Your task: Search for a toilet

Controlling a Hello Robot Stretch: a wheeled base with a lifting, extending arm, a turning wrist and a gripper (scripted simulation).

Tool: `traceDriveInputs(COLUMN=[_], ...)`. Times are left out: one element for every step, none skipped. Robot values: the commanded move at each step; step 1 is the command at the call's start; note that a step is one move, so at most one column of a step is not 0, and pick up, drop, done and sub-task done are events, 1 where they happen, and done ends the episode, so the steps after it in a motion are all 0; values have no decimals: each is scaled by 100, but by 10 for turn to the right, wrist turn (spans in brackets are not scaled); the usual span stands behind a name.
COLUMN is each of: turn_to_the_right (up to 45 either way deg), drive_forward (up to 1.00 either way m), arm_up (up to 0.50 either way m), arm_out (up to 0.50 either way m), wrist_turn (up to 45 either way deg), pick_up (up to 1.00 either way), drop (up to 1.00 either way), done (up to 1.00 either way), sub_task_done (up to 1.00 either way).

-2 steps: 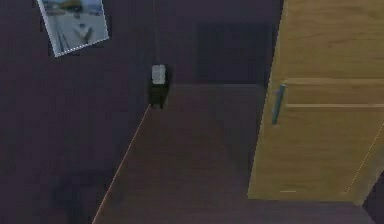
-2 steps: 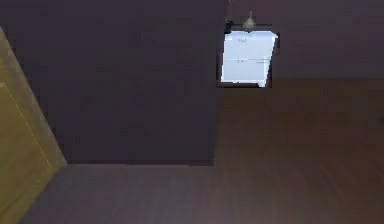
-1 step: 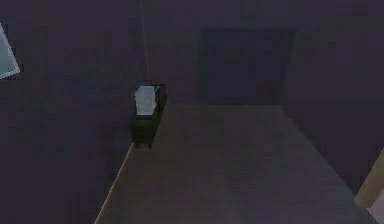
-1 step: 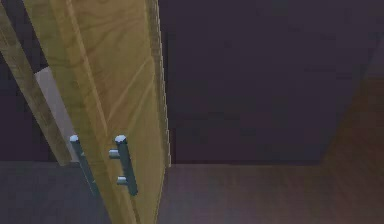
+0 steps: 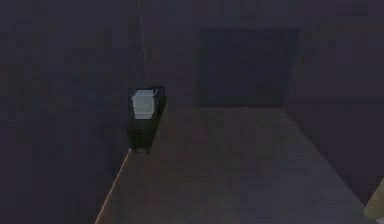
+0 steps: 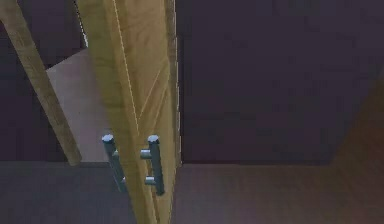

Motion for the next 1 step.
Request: traceDriveInputs(turn_to_the_right=[240], drive_forward=[0], arm_up=[0], arm_out=[0], wrist_turn=[0], pick_up=[0], drop=[0], done=[0], sub_task_done=[0])
